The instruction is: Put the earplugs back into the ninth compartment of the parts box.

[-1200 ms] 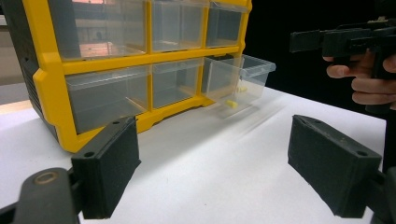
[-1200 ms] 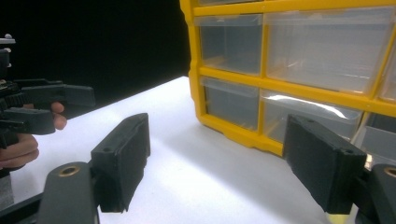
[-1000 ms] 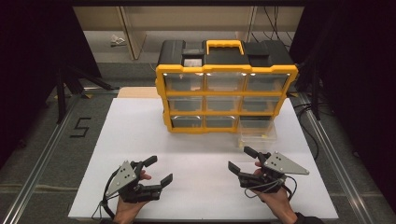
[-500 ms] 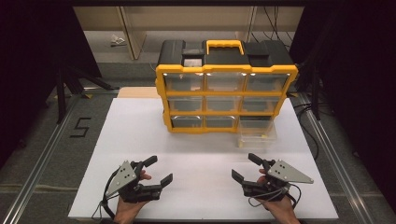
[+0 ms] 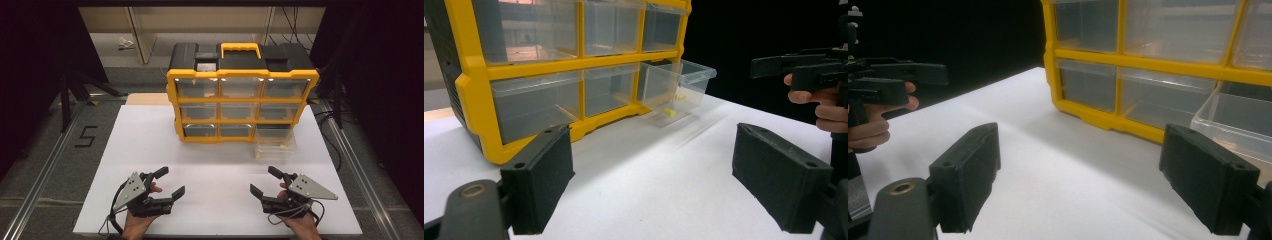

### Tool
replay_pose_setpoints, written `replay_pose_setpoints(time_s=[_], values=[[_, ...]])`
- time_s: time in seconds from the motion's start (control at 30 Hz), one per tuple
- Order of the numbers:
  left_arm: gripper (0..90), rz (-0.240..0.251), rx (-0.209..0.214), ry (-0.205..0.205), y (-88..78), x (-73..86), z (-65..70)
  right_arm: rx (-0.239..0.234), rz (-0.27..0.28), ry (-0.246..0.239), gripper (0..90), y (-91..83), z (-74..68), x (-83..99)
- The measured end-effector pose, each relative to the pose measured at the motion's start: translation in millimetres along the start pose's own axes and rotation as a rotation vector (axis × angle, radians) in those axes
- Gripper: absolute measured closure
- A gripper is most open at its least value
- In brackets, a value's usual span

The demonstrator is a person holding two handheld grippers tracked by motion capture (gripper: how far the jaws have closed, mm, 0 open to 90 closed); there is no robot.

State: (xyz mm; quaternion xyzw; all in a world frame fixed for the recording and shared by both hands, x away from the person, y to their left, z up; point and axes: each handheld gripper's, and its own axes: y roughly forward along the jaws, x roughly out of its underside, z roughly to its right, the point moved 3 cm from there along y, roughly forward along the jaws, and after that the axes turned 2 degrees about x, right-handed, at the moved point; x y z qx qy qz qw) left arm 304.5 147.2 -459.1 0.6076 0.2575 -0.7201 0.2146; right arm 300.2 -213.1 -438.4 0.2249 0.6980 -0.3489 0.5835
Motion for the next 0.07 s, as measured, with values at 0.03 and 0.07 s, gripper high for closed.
replay_pose_setpoints(time_s=[0.03,0.07], values=[[16.3,0.001,0.0,0.0,0.0,0.0,0.2,0.002,0.0,0.001,17.5,-0.2,0.3,-0.1],[16.3,0.002,0.0,0.002,0.0,-0.1,0.2,0.002,0.001,0.002,17.5,-0.3,0.6,-0.2]])
